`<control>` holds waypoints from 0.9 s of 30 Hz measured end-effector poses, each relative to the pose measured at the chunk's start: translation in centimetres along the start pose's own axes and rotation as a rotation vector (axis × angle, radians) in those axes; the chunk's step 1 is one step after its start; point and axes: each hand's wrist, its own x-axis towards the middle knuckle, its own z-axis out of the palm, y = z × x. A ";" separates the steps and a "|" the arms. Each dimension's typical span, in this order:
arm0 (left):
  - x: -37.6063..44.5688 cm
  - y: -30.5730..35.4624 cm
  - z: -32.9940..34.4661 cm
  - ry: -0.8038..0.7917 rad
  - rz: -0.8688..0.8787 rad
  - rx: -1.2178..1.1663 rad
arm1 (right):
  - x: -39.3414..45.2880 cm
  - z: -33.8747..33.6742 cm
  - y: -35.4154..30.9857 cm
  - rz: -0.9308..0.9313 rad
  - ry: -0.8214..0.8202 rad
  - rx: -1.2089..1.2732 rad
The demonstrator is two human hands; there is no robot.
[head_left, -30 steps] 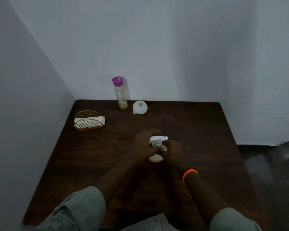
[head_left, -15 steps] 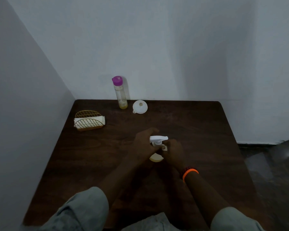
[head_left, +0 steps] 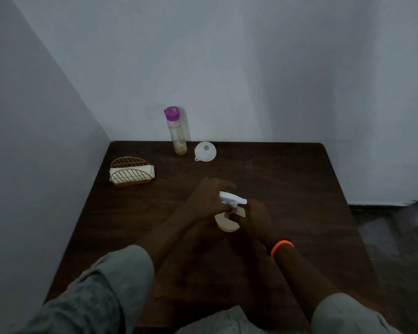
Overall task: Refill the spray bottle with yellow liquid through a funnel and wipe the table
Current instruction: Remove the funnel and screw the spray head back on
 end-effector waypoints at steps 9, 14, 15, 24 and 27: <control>2.0 -0.2 -0.8 -0.191 0.067 0.036 | 0.2 0.3 0.6 0.057 -0.023 0.042; 2.8 0.5 -1.5 -0.290 0.145 0.043 | 0.4 0.2 0.7 0.081 -0.027 0.023; 2.9 0.7 -1.7 -0.309 0.156 0.037 | 0.4 0.3 0.9 0.083 -0.017 0.018; 1.4 0.1 -1.8 -0.206 0.032 -0.069 | 0.1 0.6 0.3 0.080 0.051 -0.117; -2.3 -0.4 -1.0 0.059 -0.157 -0.220 | -0.2 1.0 0.1 0.068 0.091 -0.128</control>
